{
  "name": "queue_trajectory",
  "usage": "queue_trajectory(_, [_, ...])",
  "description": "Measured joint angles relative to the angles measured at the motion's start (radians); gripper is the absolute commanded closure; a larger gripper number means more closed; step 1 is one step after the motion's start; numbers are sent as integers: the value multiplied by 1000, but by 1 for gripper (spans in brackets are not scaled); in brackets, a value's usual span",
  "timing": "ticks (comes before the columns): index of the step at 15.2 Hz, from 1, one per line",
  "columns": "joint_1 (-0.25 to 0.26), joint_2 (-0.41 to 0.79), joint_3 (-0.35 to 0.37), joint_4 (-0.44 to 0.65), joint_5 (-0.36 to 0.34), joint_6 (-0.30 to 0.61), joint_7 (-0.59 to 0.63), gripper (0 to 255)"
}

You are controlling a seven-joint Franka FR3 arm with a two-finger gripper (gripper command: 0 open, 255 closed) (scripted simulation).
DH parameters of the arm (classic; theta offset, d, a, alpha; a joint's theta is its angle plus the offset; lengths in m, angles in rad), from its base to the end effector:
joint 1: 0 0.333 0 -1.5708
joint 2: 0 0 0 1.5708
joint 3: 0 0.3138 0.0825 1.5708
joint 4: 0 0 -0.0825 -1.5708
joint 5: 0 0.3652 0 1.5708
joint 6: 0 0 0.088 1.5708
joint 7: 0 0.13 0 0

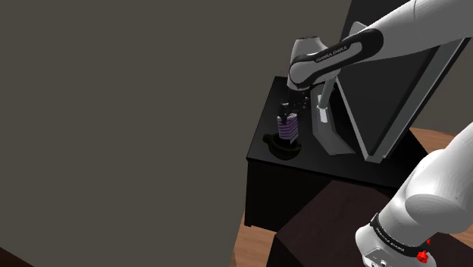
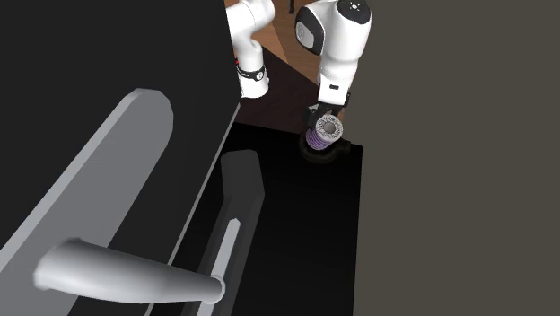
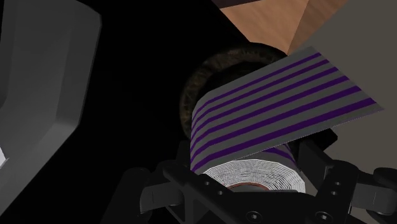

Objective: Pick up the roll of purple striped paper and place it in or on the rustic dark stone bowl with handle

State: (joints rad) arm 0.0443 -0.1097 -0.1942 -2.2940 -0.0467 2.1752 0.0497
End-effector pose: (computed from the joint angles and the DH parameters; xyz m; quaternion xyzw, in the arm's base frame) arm 0.4748 -0.0748 0.3793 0.9963 -0.0857 -0.0058 0.0083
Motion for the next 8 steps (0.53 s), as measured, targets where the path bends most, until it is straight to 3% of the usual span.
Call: queue_trajectory(8, [-2, 30, -5, -24, 5, 65, -5, 255])
